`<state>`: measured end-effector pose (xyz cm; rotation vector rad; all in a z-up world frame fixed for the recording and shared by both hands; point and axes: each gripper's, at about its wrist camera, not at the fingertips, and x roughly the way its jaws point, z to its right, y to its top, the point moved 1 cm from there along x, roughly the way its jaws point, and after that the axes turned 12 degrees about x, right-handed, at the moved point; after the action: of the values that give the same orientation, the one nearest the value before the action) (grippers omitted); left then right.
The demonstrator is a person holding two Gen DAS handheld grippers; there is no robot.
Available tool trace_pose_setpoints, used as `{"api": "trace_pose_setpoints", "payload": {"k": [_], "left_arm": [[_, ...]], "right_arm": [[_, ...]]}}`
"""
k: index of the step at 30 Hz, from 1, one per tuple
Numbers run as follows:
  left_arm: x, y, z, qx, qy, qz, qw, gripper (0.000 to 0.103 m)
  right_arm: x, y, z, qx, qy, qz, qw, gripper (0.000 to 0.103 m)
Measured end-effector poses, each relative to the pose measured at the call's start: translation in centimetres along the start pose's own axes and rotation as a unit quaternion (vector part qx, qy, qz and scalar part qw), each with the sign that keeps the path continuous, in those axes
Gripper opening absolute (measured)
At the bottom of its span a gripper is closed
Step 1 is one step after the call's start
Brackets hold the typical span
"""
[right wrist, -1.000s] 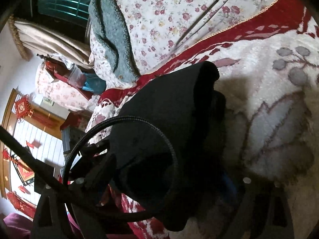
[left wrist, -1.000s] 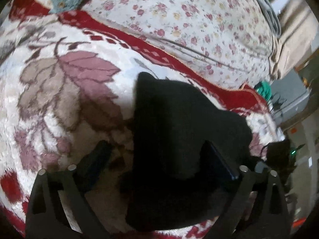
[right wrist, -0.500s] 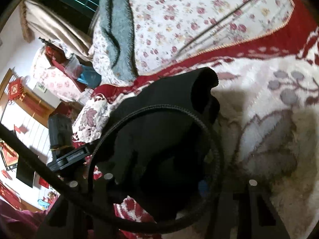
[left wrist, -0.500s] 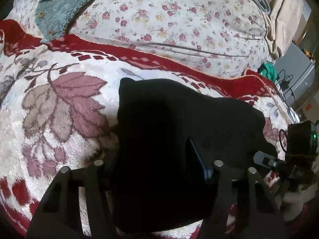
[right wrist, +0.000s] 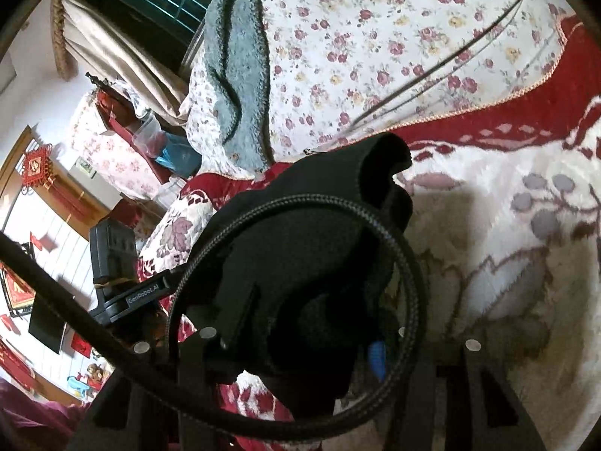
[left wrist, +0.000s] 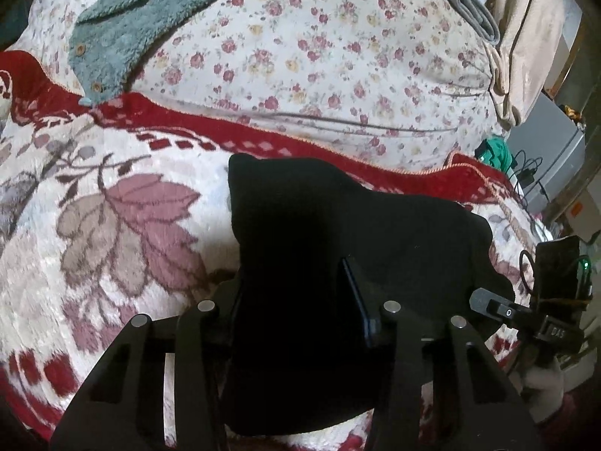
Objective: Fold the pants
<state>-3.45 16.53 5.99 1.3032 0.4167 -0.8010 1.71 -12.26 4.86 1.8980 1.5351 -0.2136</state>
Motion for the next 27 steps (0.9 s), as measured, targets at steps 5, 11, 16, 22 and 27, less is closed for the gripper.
{"api": "trace_pose_setpoints", "payload": {"k": [5,11,16,22,27], "left_arm": [[-0.2,1.7,0.1,0.004,0.004,0.013,0.9999,0.044],[-0.2,3.0,0.1,0.007,0.005,0.023,0.9997,0.045],[0.3,3.7,0.0,0.007,0.008,0.022,0.9997,0.044],[0.8,4.4,0.0,0.009,0.013,0.021,0.9997,0.044],[1.1,5.2,0.0,0.014,0.019,0.021,0.9995,0.044]], "right_arm": [[-0.1,1.2,-0.6,-0.005,0.004,0.012,1.000,0.048],[0.0,2.9,-0.8,-0.007,0.004,0.023,1.000,0.048],[0.2,3.8,-0.6,-0.007,0.001,0.027,1.000,0.048],[0.7,4.6,-0.3,-0.004,-0.001,0.030,1.000,0.048],[1.0,5.5,-0.3,-0.005,-0.006,0.032,0.999,0.048]]}}
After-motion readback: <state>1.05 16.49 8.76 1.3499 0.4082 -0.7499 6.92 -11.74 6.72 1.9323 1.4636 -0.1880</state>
